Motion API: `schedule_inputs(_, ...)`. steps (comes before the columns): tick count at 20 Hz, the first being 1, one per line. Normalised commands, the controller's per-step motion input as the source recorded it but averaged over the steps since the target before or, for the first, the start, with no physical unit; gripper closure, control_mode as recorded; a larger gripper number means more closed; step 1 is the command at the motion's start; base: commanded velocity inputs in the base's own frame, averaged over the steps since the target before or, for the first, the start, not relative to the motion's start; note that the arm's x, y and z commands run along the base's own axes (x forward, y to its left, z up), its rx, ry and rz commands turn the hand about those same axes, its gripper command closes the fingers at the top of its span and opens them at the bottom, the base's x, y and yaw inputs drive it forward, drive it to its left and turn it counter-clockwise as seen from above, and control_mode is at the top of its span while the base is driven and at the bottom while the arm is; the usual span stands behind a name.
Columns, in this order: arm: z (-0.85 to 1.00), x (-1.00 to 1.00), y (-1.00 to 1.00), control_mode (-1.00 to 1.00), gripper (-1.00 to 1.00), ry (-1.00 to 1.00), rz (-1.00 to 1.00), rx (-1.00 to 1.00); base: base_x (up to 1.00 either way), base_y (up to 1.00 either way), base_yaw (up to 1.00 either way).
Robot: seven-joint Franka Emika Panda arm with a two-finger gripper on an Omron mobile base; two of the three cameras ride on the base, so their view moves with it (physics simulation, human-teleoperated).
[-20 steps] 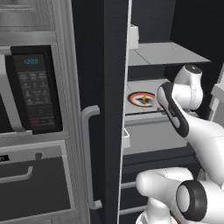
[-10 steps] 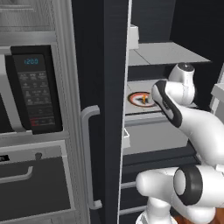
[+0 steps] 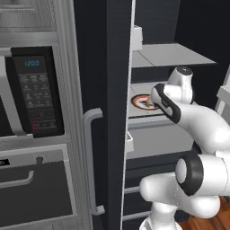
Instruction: Retrieve the shrimp from the fridge and place it on the cutting board.
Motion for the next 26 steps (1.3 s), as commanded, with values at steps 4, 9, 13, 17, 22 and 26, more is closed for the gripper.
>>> schedule_inputs(4, -0.16, 0.33, -0.1, -1.0, -1.0, 0.0, 0.0, 0.0, 0.0, 0.0, 0.0)
schedule_inputs(9, -0.07, 0.26, -0.17, -1.0, -1.0, 0.0, 0.0, 0.0, 0.0, 0.0, 0.0)
schedule_inputs(13, -0.06, 0.27, -0.16, -1.0, -1.0, 0.0, 0.0, 0.0, 0.0, 0.0, 0.0)
schedule_inputs(17, -0.12, 0.36, -0.02, -1.0, -1.0, -0.01, 0.0, 0.0, 0.0, 0.0, 0.0)
schedule_inputs(22, -0.19, 0.4, 0.0, -1.0, -1.0, -0.01, 0.0, 0.0, 0.0, 0.0, 0.0)
schedule_inputs(26, -0.12, 0.39, -0.01, -1.0, -1.0, 0.0, 0.0, 0.0, 0.0, 0.0, 0.0)
